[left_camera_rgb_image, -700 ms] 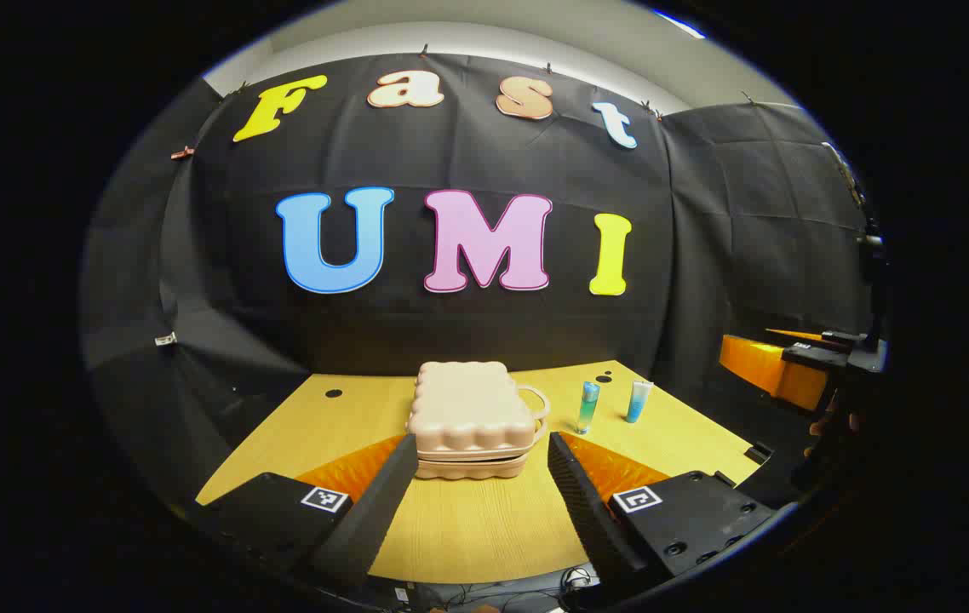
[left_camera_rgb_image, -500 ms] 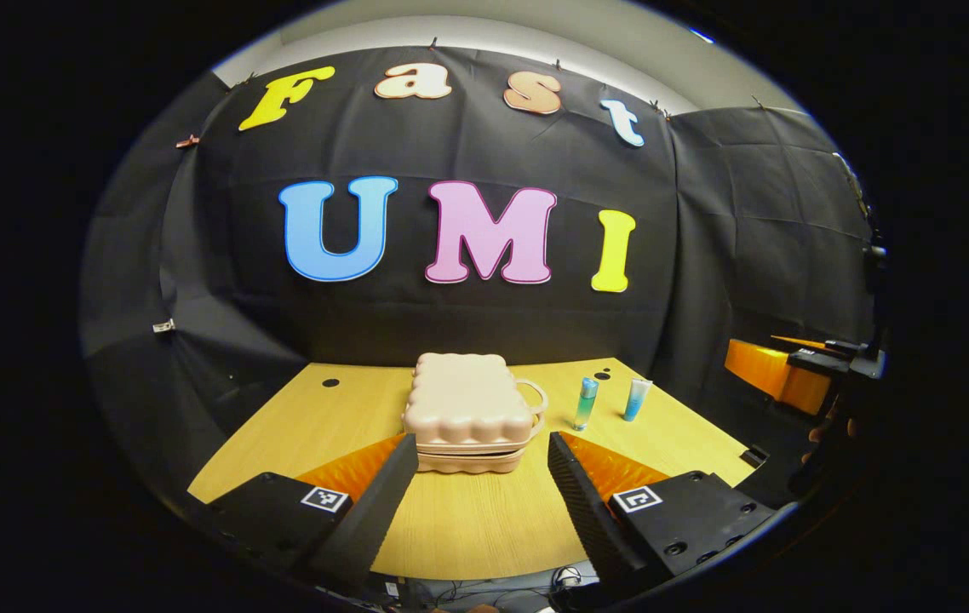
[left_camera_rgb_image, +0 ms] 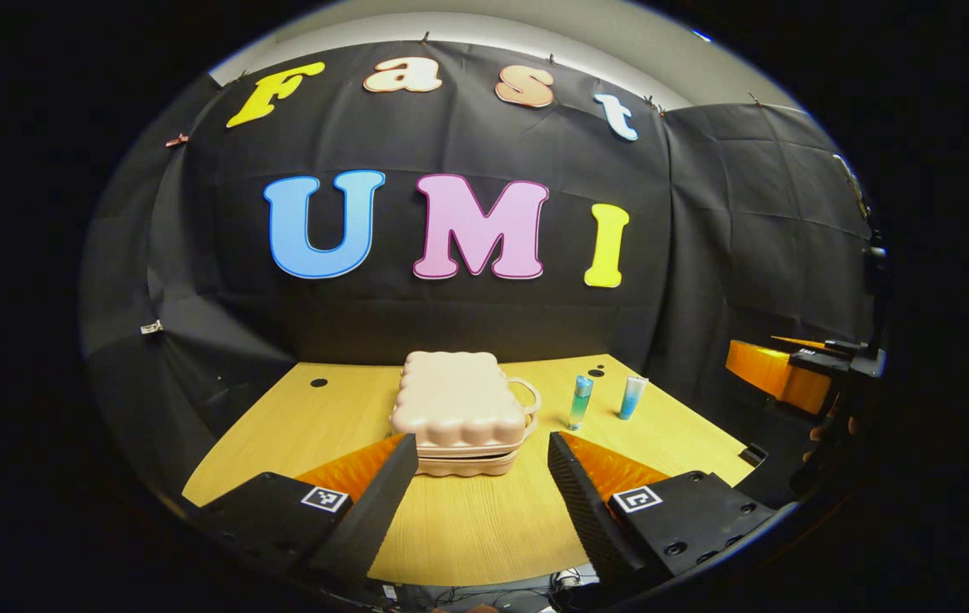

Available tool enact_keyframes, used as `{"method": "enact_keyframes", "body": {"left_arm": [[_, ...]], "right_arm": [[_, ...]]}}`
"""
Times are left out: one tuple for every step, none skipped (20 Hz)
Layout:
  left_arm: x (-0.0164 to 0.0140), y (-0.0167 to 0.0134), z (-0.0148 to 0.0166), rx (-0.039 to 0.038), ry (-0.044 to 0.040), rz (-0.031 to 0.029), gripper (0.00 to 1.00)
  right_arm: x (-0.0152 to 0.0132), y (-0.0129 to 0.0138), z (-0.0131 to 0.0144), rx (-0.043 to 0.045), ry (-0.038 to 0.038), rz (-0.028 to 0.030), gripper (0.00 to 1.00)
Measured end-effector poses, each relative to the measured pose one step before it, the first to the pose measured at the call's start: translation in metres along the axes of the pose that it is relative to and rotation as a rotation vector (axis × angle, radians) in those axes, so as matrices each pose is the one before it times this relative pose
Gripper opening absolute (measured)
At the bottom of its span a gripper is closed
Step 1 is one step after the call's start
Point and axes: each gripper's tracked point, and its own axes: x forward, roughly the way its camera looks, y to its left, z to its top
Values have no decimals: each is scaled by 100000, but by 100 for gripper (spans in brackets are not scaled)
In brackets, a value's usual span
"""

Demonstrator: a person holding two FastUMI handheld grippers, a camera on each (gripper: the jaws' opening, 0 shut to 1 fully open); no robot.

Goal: First open the suitcase, pack the skin care products into it, and then close the suitcase.

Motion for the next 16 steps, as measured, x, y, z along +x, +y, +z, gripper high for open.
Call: {"method": "enact_keyframes", "body": {"left_arm": [[361, -139, 26, -237, 226, -359, 97], [473, -128, 69, -392, 477, -3, 97], [514, 52, 48, -567, 504, 196, 97], [556, -54, 170, -801, 488, 184, 97], [556, -144, 62, -914, 751, -38, 96], [574, -206, 191, -927, 868, -459, 96], [545, -398, 175, -675, 340, -830, 97], [834, -326, 467, -189, 120, -575, 97], [1101, -293, 517, 303, 76, -661, 97], [1176, -419, 535, 717, 110, -446, 97], [1269, -421, 275, 786, 19, -231, 97], [1331, -560, 521, 627, -156, -678, 97], [1402, -562, 389, 177, -141, -524, 96], [1513, -650, 305, -344, 299, -536, 97], [1543, -628, -146, -736, 1038, -281, 97], [1566, -637, -96, -889, 1372, -116, 96]], "right_arm": [[372, -122, 86, -378, -41, 14, 96], [339, -159, 28, -391, 46, 79, 96], [331, -163, -40, -253, 350, -161, 96], [408, -189, -84, 135, 721, -56, 97], [462, -118, -114, 306, 1069, 90, 97], [446, -134, -33, 177, 929, 125, 97], [490, -217, 179, -17, 399, 8, 97], [577, -298, 314, -192, -170, -222, 96], [735, -341, 346, -142, -167, -220, 96], [793, -367, 304, 3, -464, -39, 96], [887, -399, 277, -66, -438, -115, 96], [948, -416, 208, 5, -243, 152, 96], [1096, -451, 69, 35, 186, 183, 96], [919, -486, 26, 148, 352, 358, 96], [853, -445, -42, 136, 304, 336, 96], [854, -647, 15, -335, -142, 14, 96]]}}
